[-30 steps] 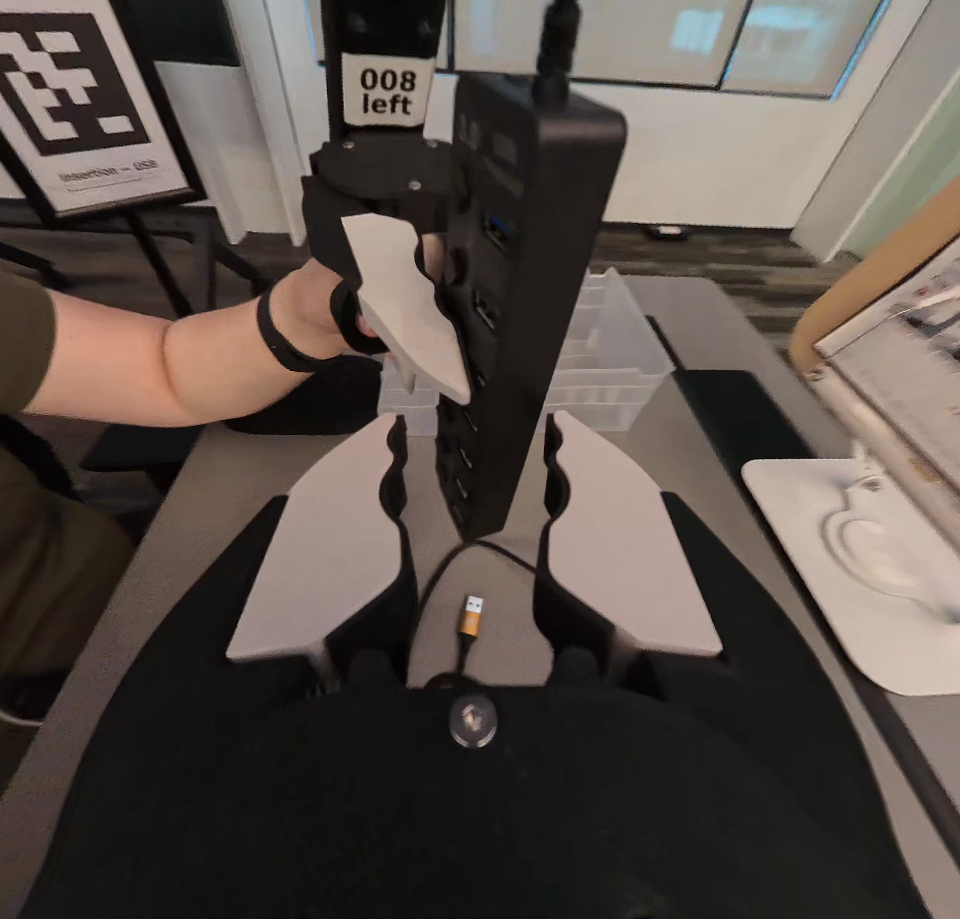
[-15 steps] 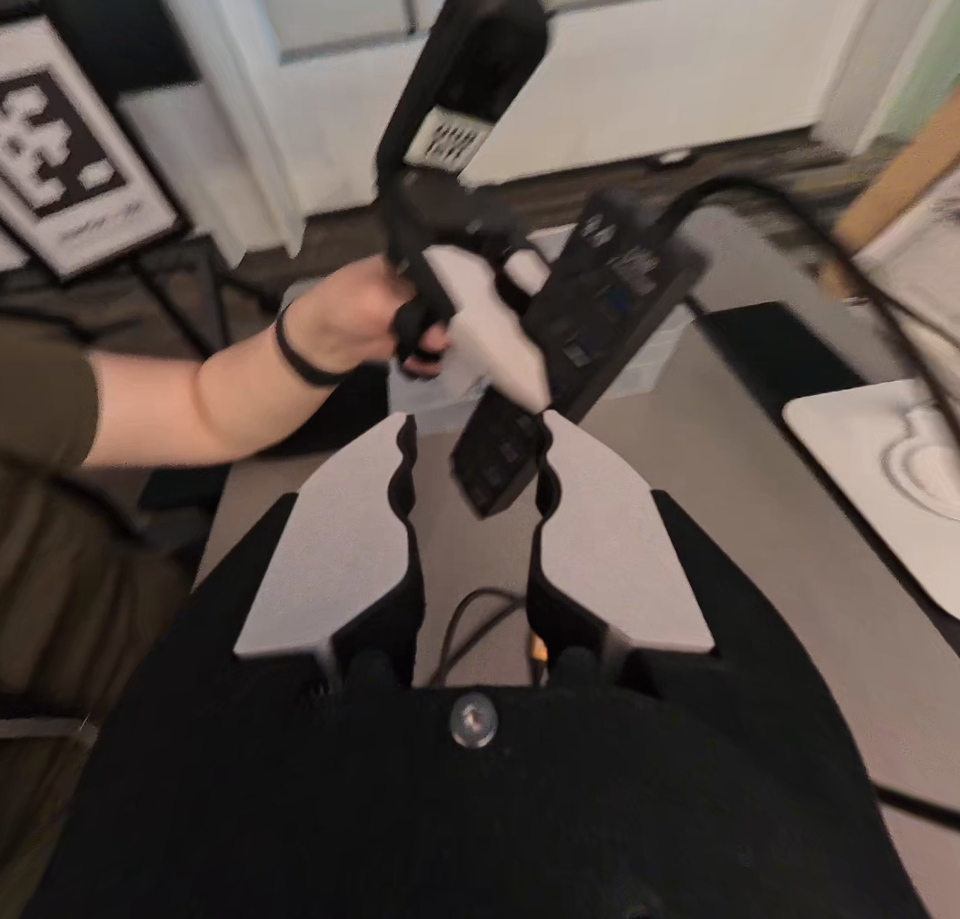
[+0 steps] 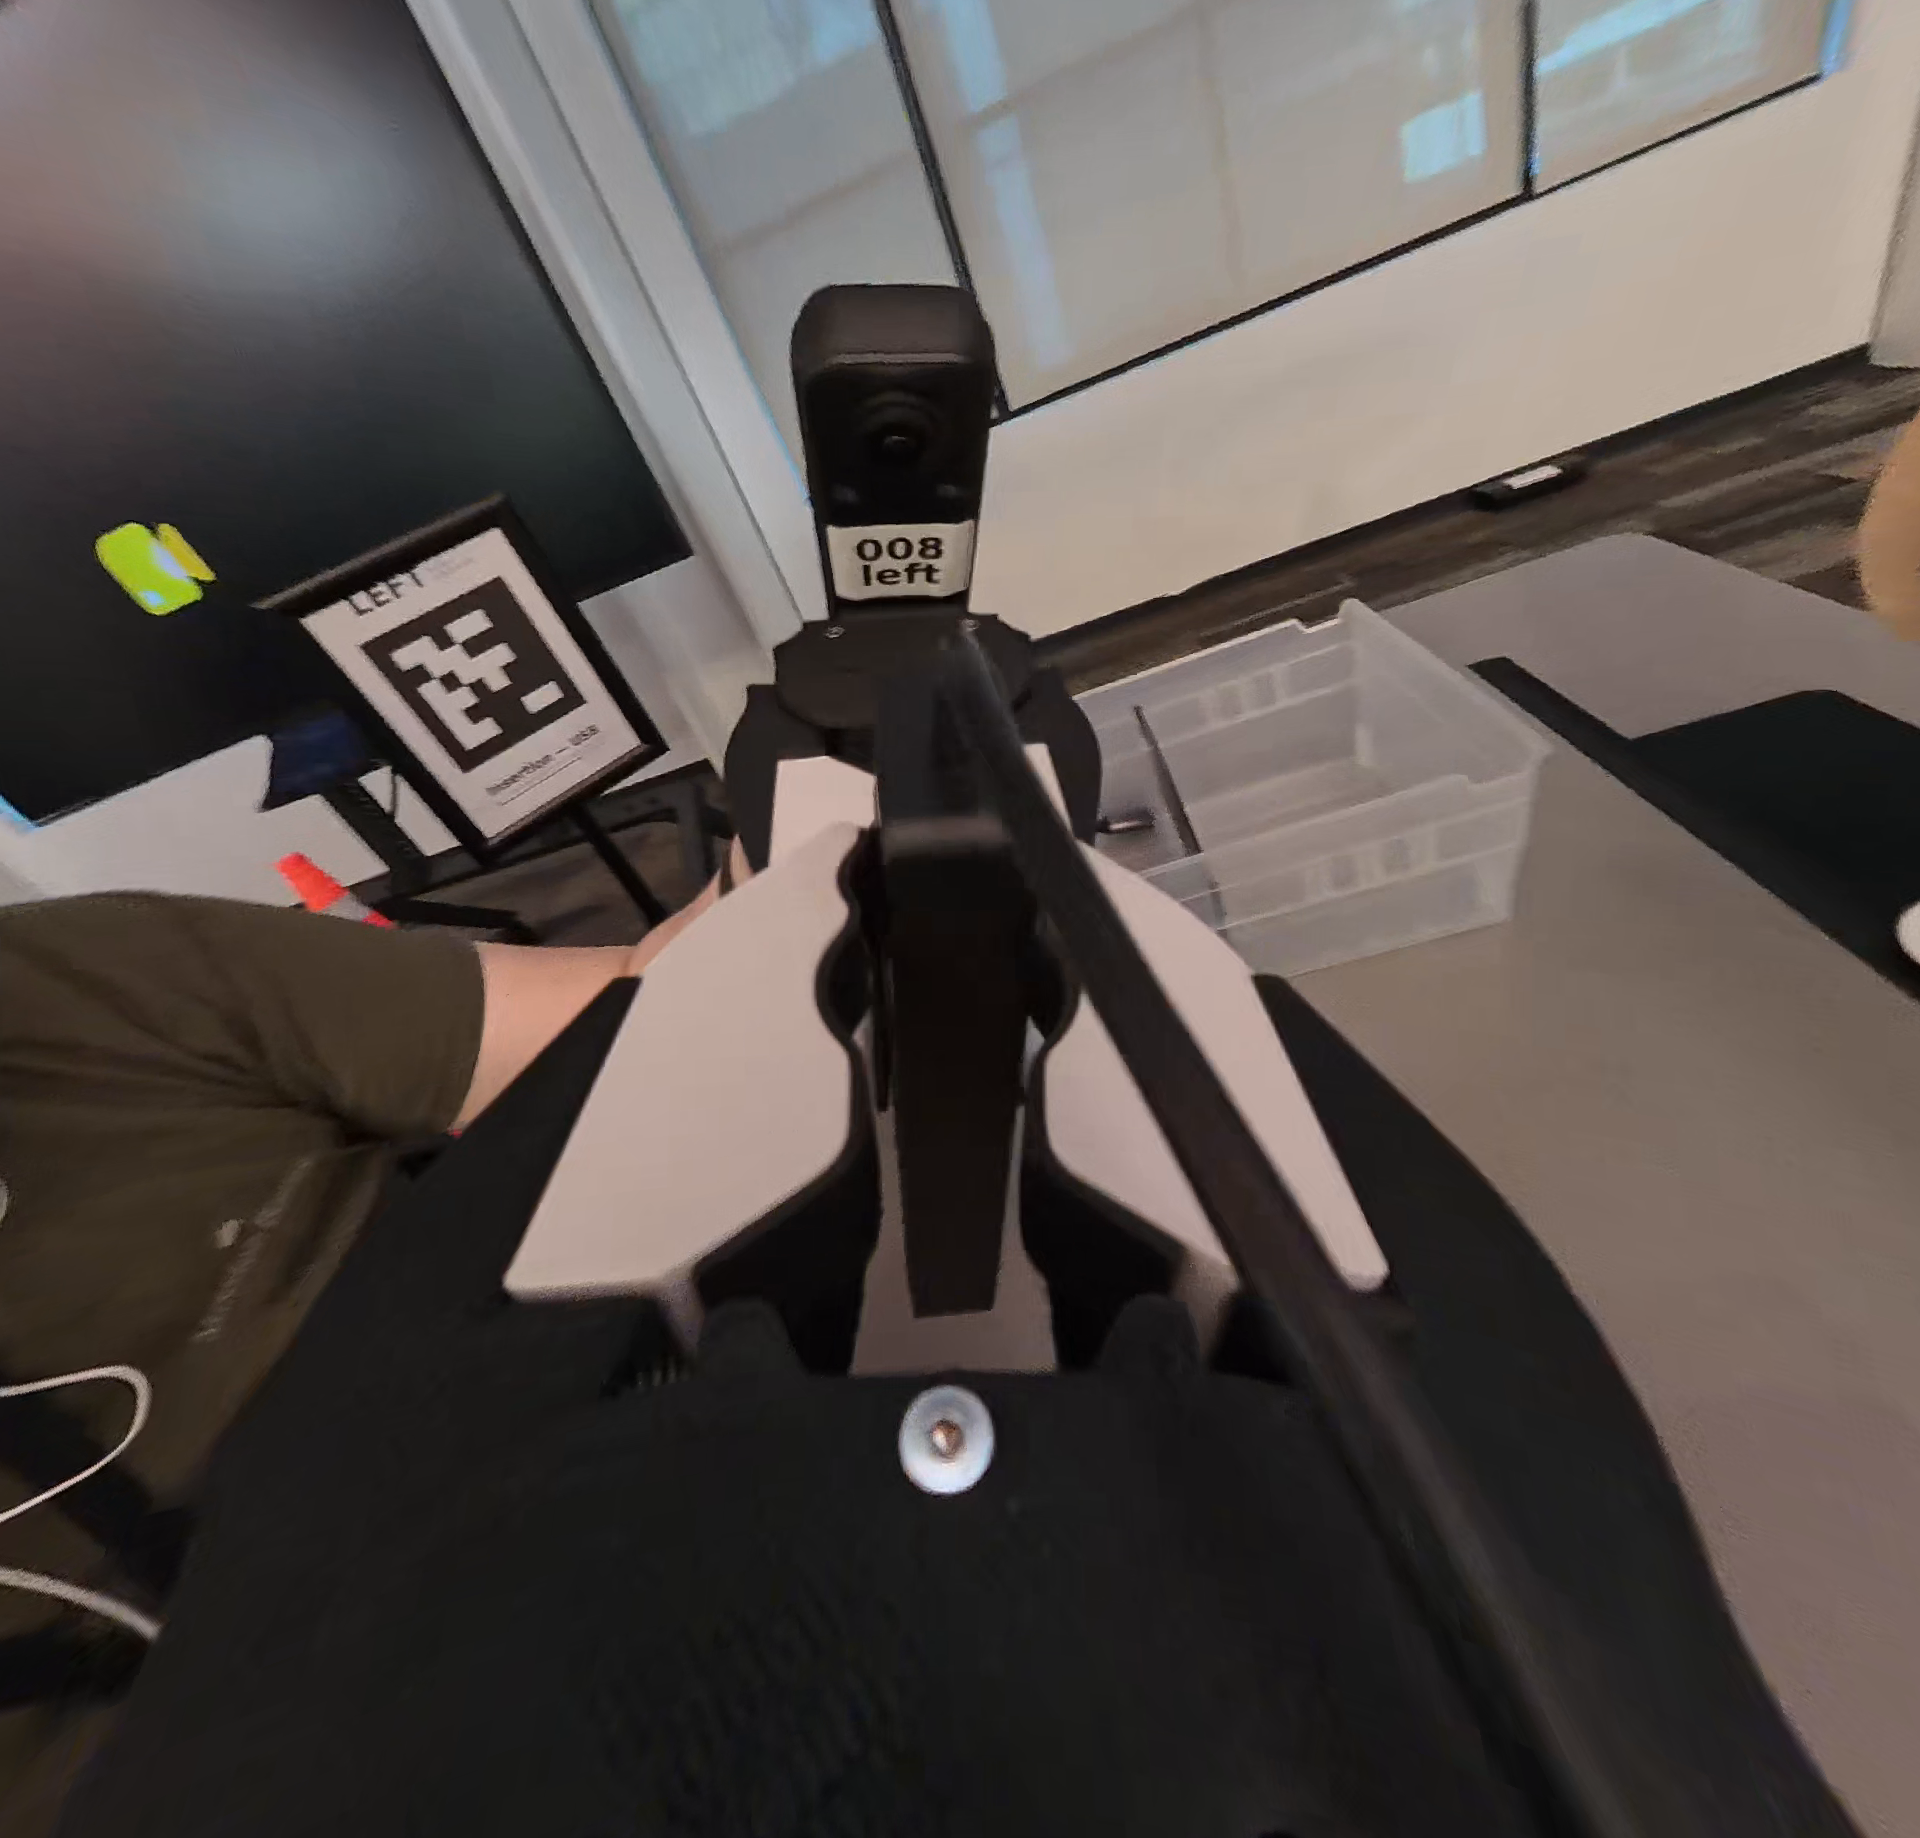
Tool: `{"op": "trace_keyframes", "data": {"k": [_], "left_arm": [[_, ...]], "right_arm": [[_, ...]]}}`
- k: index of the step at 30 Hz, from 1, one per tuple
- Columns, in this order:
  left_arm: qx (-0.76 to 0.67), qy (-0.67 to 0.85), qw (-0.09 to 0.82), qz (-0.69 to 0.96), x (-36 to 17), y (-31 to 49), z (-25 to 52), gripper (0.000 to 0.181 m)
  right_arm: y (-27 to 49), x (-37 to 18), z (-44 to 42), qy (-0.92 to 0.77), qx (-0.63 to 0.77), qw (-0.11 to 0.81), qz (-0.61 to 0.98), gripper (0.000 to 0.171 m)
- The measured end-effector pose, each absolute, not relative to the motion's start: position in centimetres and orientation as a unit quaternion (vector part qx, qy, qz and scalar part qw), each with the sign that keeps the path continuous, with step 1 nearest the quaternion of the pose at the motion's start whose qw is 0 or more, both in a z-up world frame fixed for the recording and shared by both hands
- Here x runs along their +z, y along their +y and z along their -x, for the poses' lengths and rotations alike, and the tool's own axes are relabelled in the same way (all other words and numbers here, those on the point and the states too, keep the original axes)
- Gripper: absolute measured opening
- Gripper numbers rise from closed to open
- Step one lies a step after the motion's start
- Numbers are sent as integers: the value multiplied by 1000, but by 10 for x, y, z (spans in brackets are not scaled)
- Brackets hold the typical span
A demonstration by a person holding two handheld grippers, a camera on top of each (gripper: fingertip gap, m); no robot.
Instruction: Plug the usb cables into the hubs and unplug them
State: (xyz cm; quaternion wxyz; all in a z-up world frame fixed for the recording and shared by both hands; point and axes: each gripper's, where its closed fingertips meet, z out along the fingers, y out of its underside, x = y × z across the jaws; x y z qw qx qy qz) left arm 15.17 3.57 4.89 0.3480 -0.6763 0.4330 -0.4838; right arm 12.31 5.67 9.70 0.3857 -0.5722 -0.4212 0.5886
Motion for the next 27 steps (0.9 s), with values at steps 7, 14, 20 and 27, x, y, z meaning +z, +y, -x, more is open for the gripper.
{"op": "trace_keyframes", "data": {"k": [7,14,20,27], "left_arm": [[-521,411,377,646,54,45,-148,38],[-438,450,367,686,18,51,-159,62],[-426,472,387,668,9,43,-184,82],[-462,466,396,642,11,38,-192,32]], "right_arm": [[77,105,-139,-377,591,415,580,27],[90,118,-173,-338,606,440,571,27],[92,123,-171,-320,626,435,563,27],[84,122,-164,-335,618,433,563,27]]}}
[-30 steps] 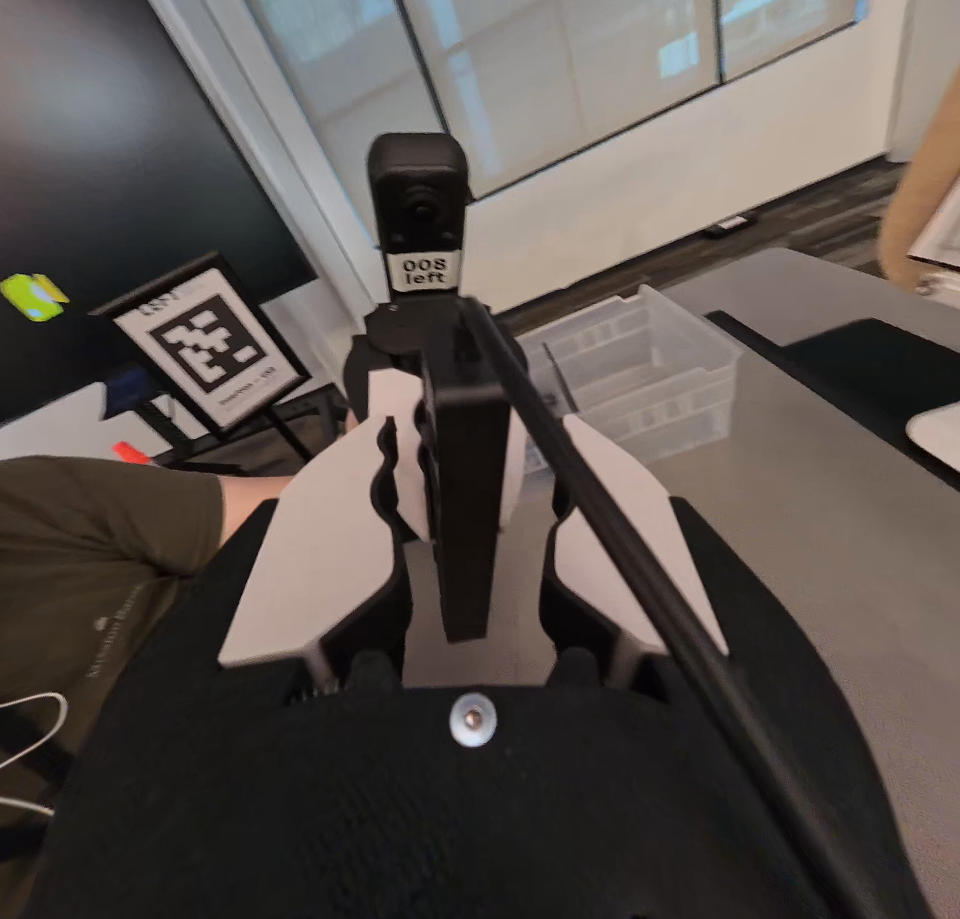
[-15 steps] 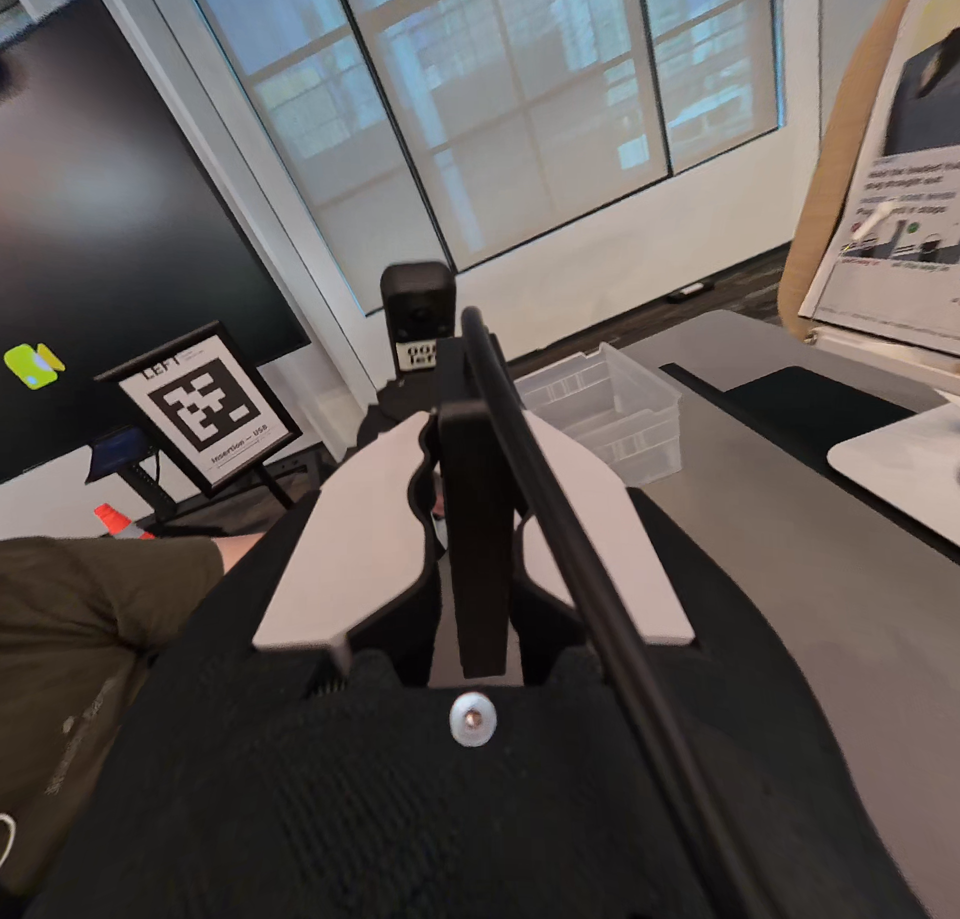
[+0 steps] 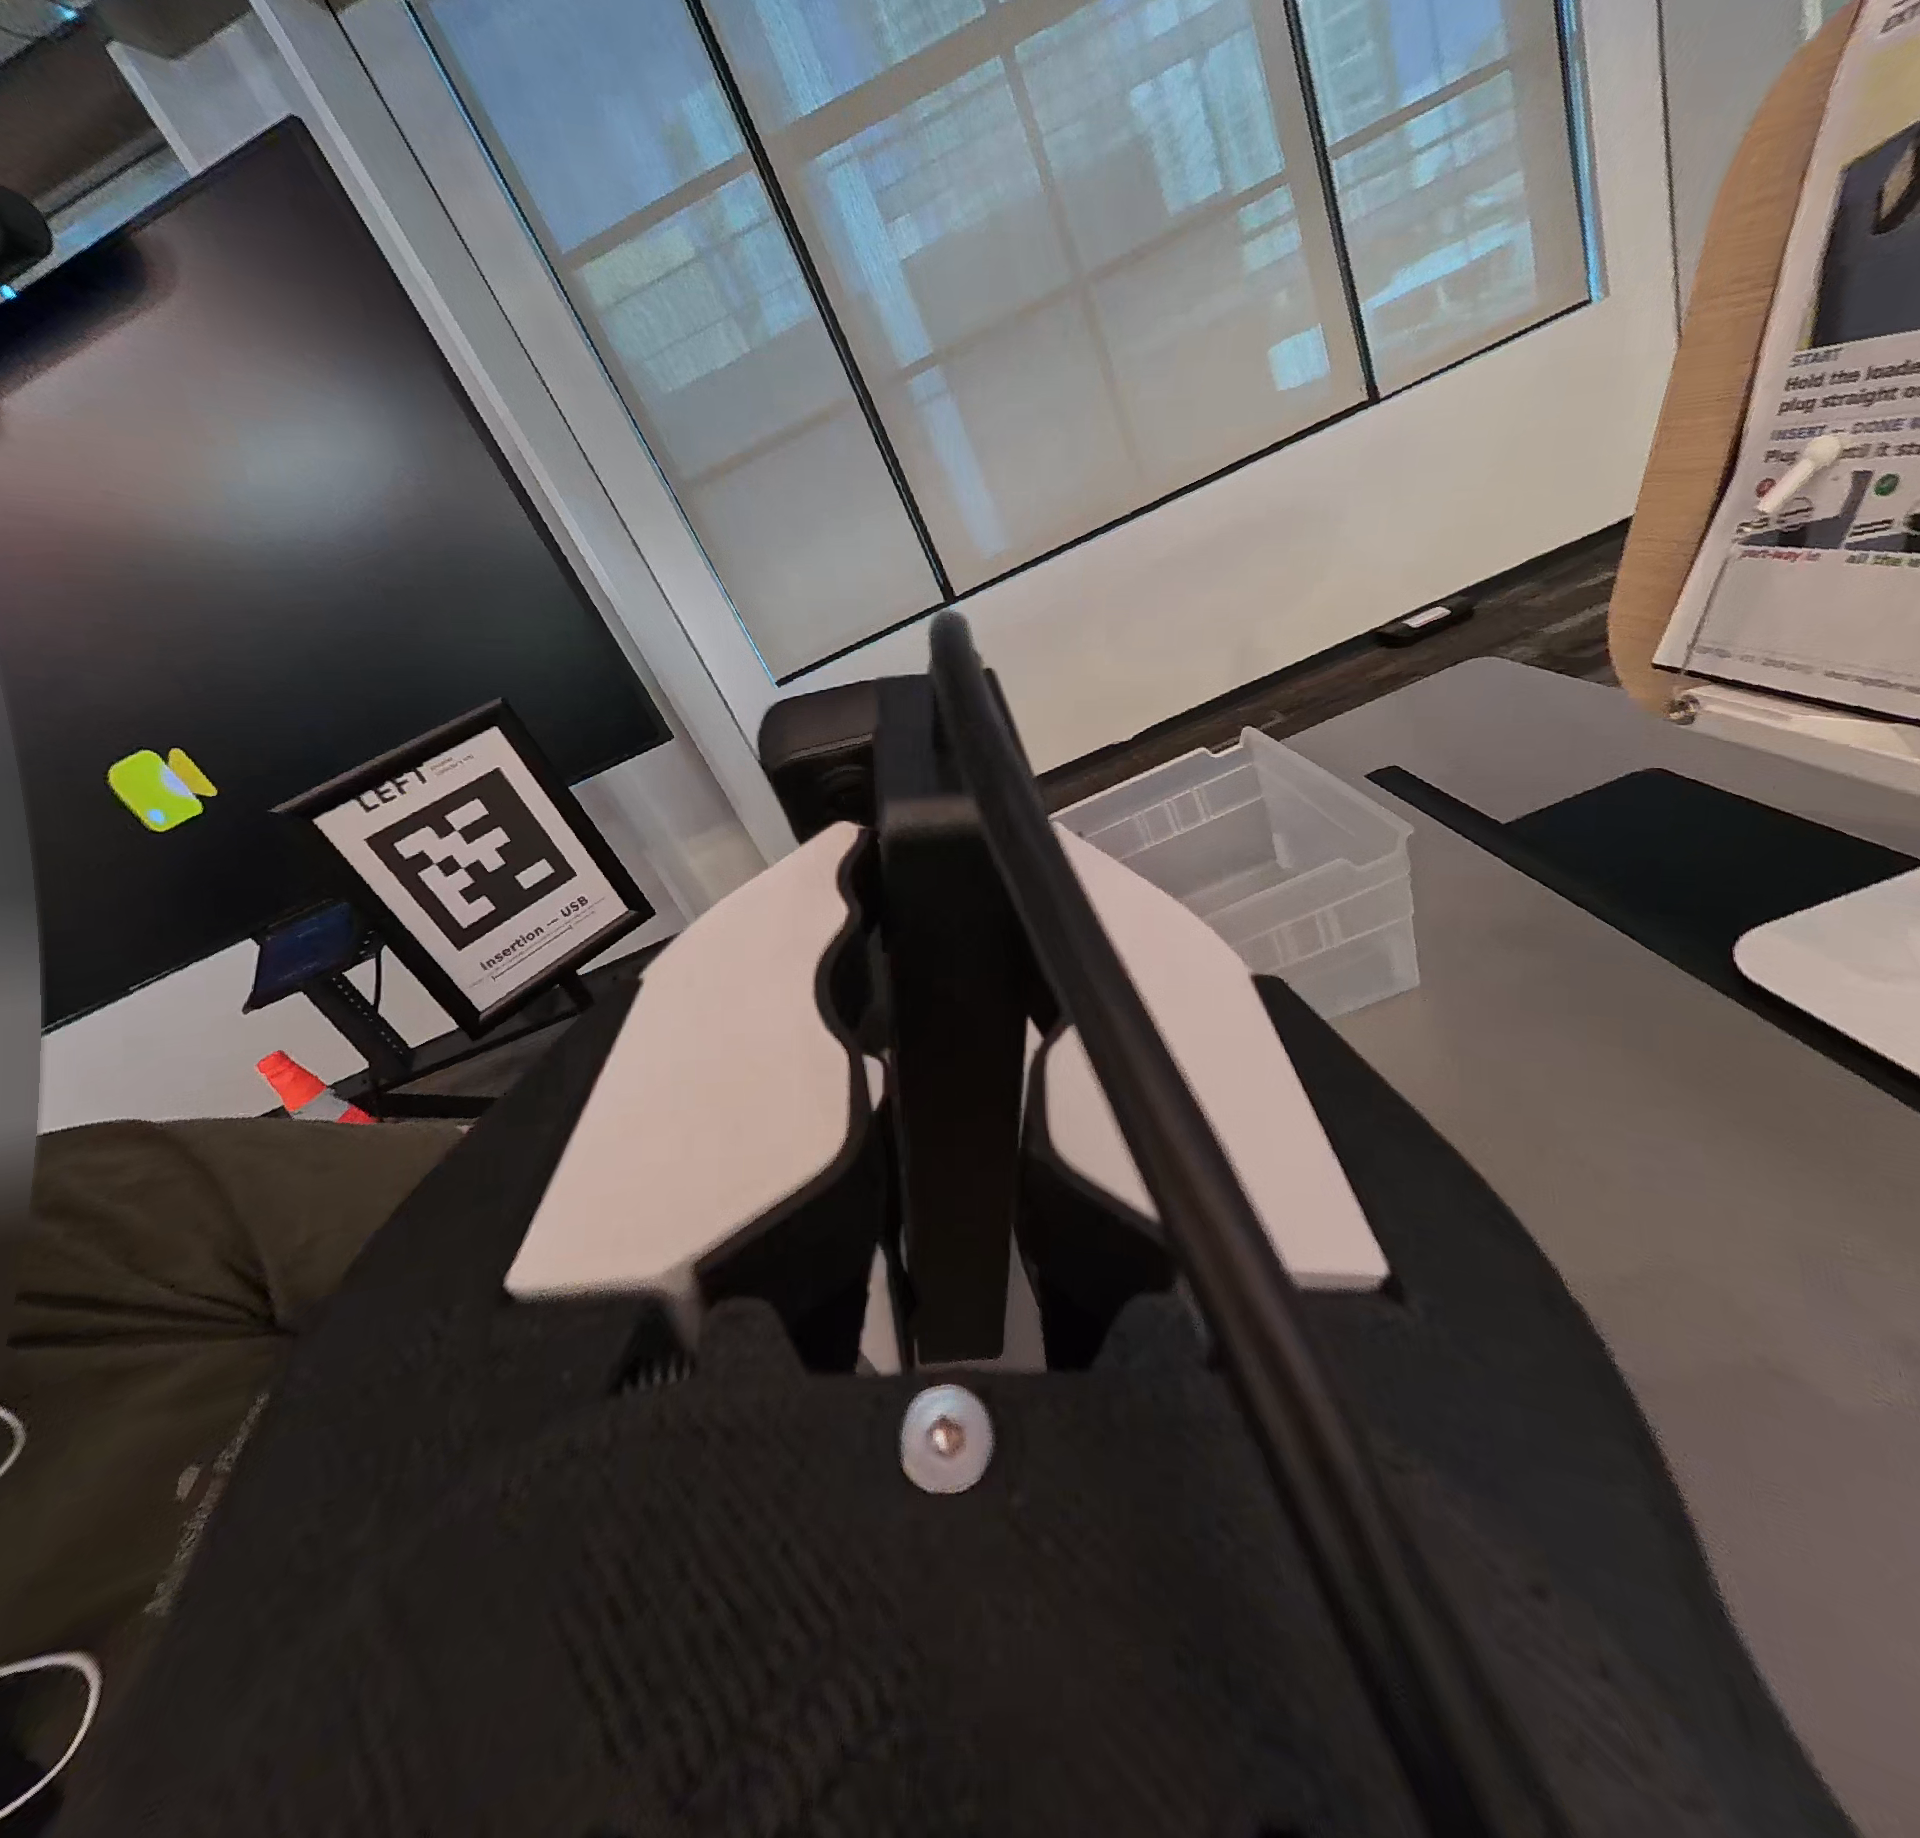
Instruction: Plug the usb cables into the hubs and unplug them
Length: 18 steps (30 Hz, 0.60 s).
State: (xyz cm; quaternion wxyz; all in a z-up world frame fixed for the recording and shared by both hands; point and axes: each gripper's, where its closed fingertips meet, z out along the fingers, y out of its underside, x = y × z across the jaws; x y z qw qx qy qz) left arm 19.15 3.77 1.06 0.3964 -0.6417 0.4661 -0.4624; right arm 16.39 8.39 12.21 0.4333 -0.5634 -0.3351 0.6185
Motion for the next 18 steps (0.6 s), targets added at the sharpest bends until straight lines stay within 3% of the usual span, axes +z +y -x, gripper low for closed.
{"op": "trace_keyframes", "data": {"k": [6,9,14,18], "left_arm": [[-455,470,406,638,15,35,-188,28],[-475,455,409,632,21,38,-185,27],[-557,386,401,616,40,46,-172,27],[-538,360,437,624,49,62,-154,26]], "right_arm": [[75,131,-160,-345,623,448,541,29],[81,129,-167,-347,560,493,568,46],[69,139,-185,-358,487,534,591,46],[39,145,-180,-381,480,539,577,46]]}}
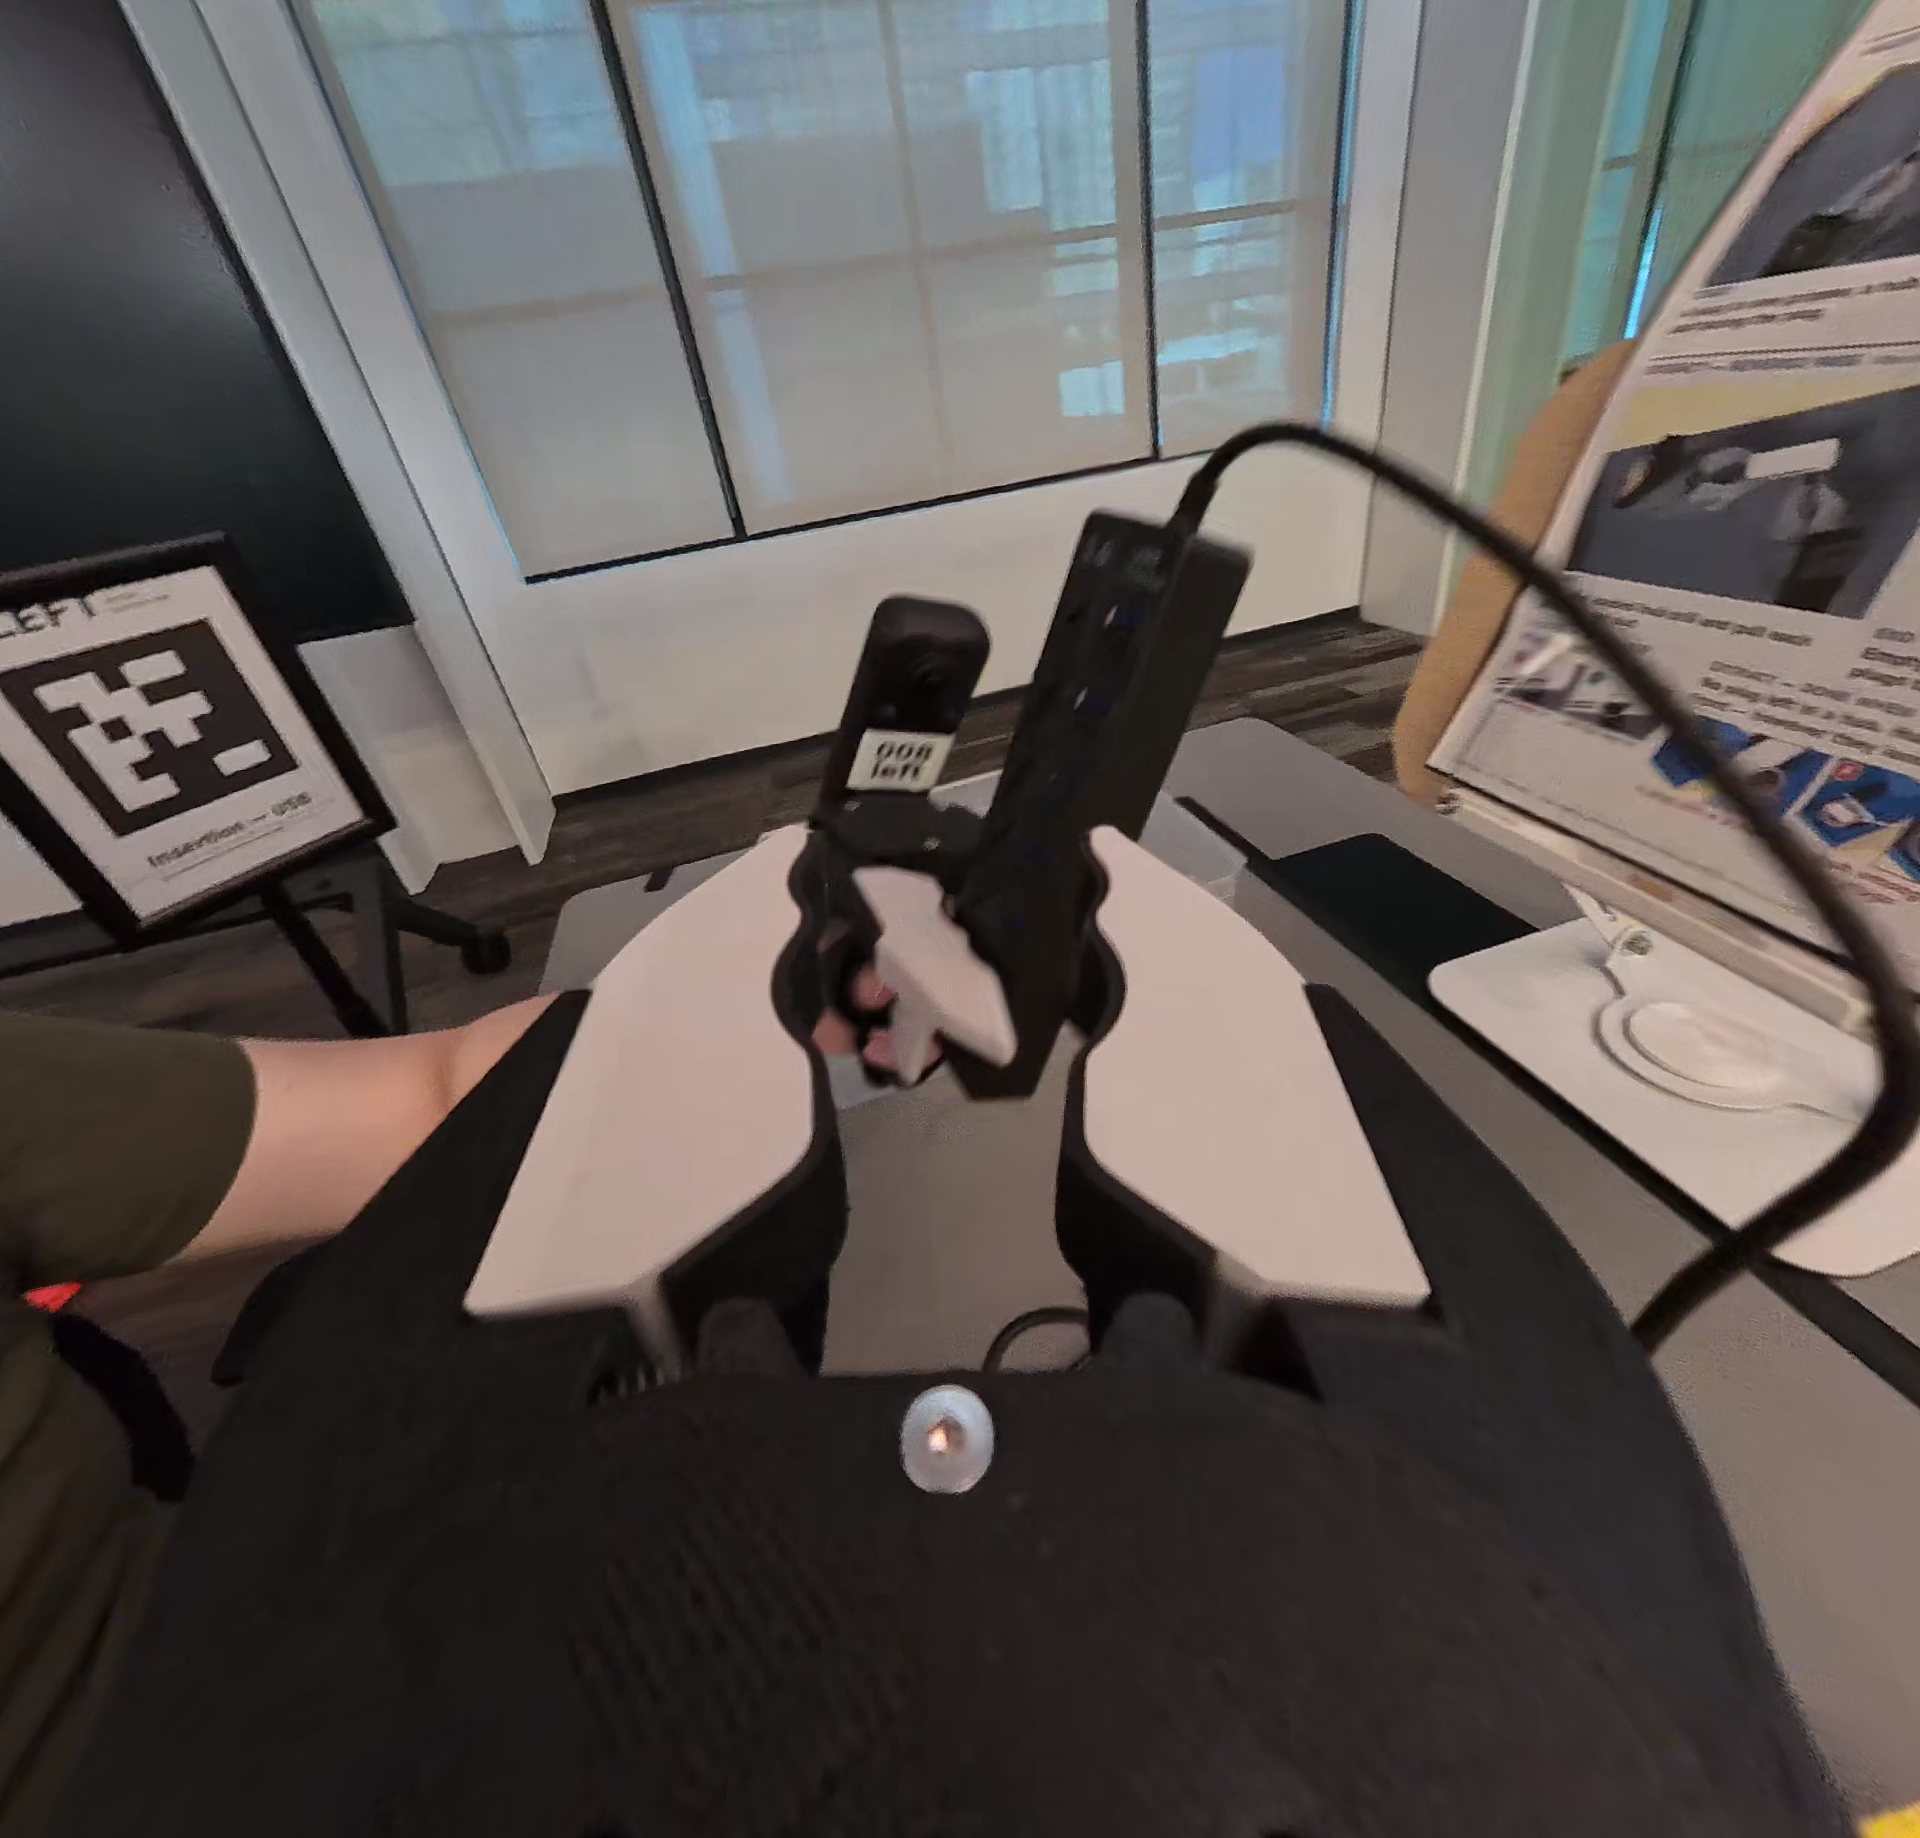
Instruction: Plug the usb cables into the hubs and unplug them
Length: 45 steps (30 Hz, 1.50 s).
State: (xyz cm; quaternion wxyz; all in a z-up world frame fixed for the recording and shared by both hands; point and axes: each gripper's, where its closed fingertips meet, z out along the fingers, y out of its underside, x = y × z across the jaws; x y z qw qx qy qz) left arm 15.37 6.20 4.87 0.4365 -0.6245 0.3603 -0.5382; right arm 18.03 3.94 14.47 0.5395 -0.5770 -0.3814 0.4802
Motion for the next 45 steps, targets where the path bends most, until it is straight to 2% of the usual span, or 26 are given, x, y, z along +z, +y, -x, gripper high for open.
{"op": "trace_keyframes", "data": {"k": [2,5,7,11,15,18,19,22,27,30,34,38,42,45], "left_arm": [[-539,356,450,616,60,63,-143,26],[-496,362,480,627,70,67,-127,27],[-475,376,475,638,69,65,-123,27],[-444,380,489,647,70,68,-122,27],[-437,370,506,645,78,72,-110,27],[-428,364,519,644,86,73,-95,27],[-426,367,518,645,87,72,-90,27],[-416,360,531,645,91,74,-80,27],[-422,370,528,638,94,70,-80,27],[-426,380,527,630,95,69,-84,27],[-432,390,517,628,92,67,-92,27],[-436,400,510,625,90,65,-98,27],[-438,401,505,627,87,66,-101,27],[-436,403,502,628,85,66,-102,27]], "right_arm": [[24,130,-173,-401,474,517,590,45],[-15,87,-158,-431,499,415,627,45],[-42,47,-144,-458,501,349,647,35],[-23,-60,-136,-479,318,338,745,33],[12,-110,-147,-481,149,344,793,33],[33,-118,-152,-474,71,343,808,30],[42,-119,-153,-462,57,350,813,18],[58,-134,-154,-428,68,322,842,15],[63,-147,-160,-410,82,306,856,31],[63,-156,-167,-409,71,297,860,34],[68,-154,-168,-396,79,336,851,38],[65,-157,-166,-366,146,297,870,39],[44,-154,-143,-367,224,288,856,31],[34,-155,-128,-411,218,306,830,30]]}}
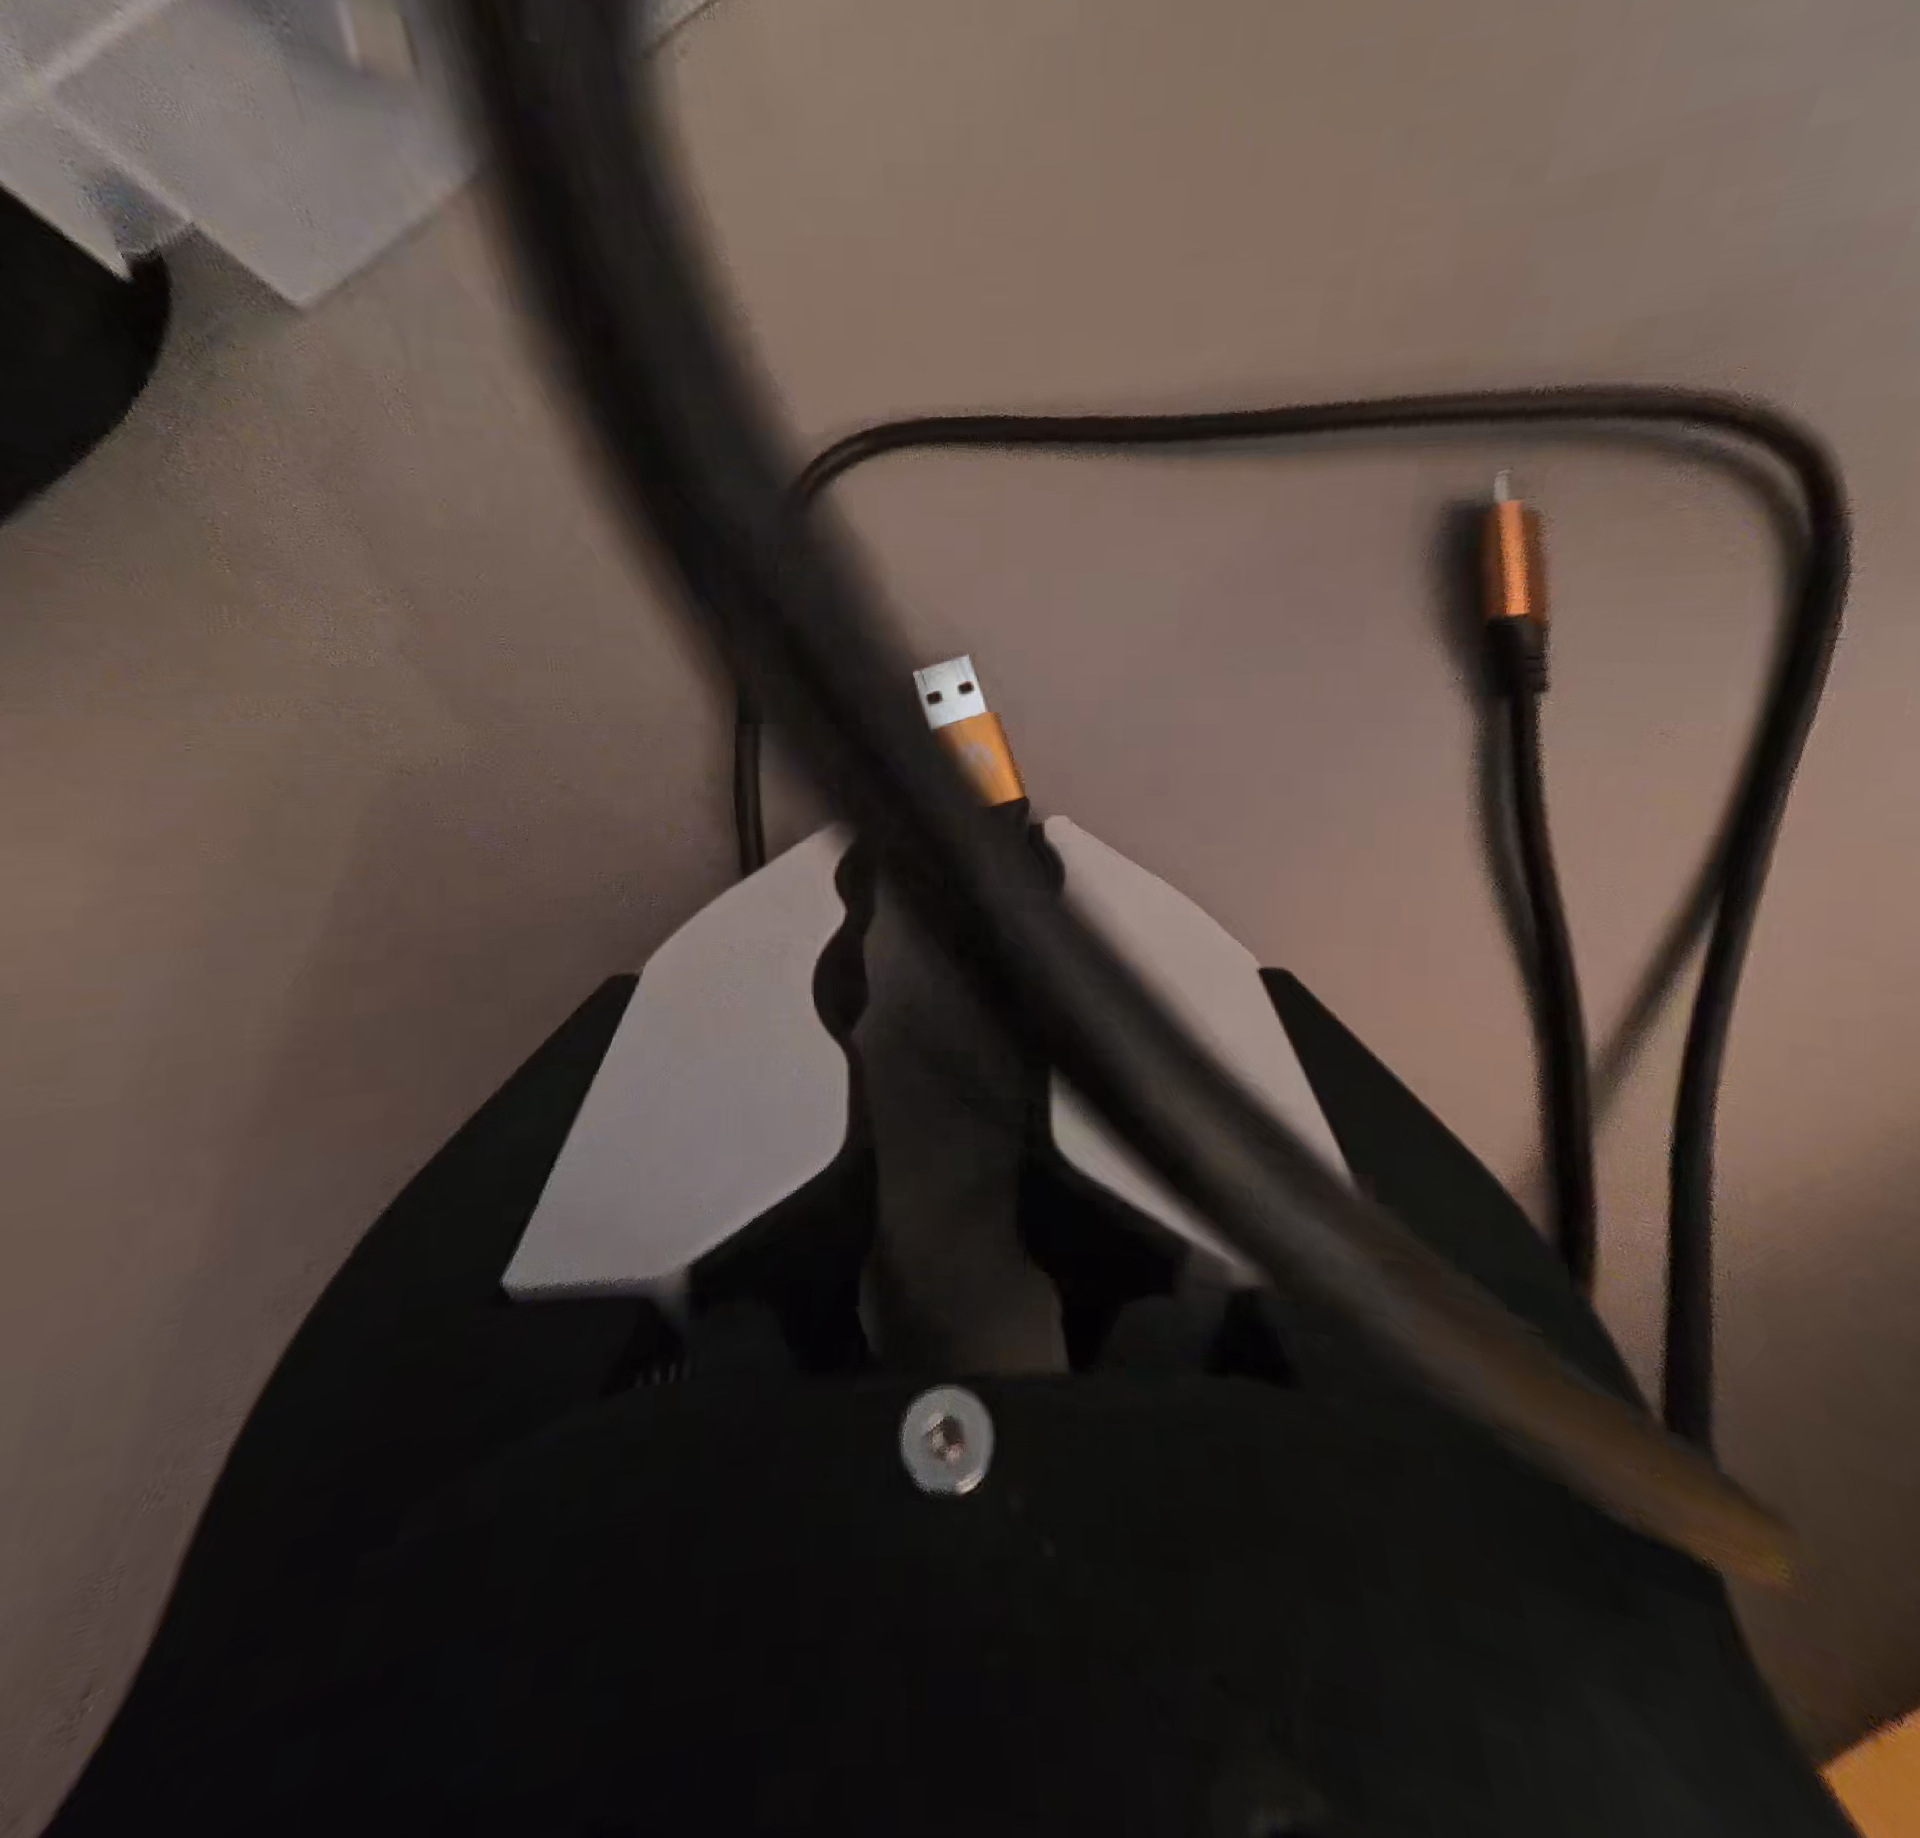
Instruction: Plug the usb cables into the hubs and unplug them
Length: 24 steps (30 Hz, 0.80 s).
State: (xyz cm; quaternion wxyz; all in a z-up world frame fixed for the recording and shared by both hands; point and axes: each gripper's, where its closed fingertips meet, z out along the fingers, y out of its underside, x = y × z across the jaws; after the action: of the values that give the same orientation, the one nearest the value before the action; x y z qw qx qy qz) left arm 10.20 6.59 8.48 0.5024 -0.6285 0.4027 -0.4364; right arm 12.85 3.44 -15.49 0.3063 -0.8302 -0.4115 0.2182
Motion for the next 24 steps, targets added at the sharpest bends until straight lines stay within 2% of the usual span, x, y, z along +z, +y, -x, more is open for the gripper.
{"op": "trace_keyframes", "data": {"k": [3,9,19,24], "left_arm": [[-437,403,500,630,82,66,-103,27],[-440,409,495,628,81,63,-108,27],[-453,418,486,619,81,58,-116,27],[-443,422,494,618,83,57,-115,28]], "right_arm": [[35,-156,-128,-471,170,325,802,29],[41,-156,-139,-466,166,327,805,28],[45,-155,-137,-463,208,334,794,16],[44,-156,-137,-478,205,338,784,16]]}}
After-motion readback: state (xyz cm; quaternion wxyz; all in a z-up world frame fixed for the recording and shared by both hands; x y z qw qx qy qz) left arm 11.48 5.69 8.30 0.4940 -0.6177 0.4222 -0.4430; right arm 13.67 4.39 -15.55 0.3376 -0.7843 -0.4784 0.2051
